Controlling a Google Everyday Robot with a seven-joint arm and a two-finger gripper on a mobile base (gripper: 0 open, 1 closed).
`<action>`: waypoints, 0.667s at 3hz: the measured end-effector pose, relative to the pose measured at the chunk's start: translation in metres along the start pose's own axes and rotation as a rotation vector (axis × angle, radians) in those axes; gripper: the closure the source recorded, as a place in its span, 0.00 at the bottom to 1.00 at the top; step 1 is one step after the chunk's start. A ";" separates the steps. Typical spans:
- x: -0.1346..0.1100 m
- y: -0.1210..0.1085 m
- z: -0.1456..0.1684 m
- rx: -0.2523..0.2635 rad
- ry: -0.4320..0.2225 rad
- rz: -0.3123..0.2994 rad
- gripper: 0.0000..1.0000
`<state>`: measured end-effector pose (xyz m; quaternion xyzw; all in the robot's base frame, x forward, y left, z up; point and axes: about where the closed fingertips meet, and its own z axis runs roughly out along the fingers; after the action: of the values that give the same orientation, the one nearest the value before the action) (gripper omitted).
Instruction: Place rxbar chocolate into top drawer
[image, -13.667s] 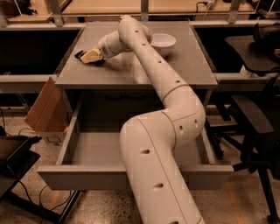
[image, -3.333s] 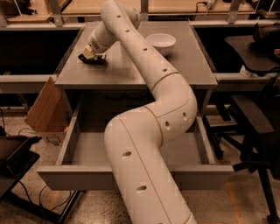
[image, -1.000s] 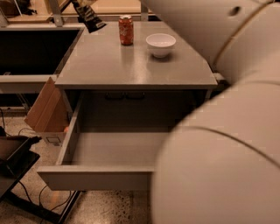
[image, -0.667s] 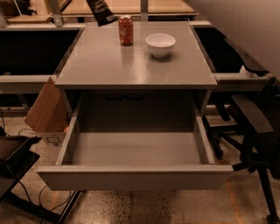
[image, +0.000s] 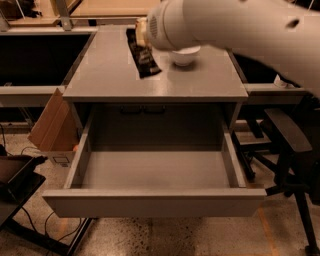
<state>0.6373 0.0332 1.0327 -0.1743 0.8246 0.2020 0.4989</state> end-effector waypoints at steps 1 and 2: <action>0.094 -0.014 0.020 -0.027 0.145 0.059 1.00; 0.189 -0.016 0.045 -0.116 0.298 0.079 1.00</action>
Offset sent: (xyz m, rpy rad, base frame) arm -0.0607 -0.0102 -0.2701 -0.1949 0.3169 0.3235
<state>0.5957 0.0259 0.8427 -0.1982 0.8826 0.2406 0.3518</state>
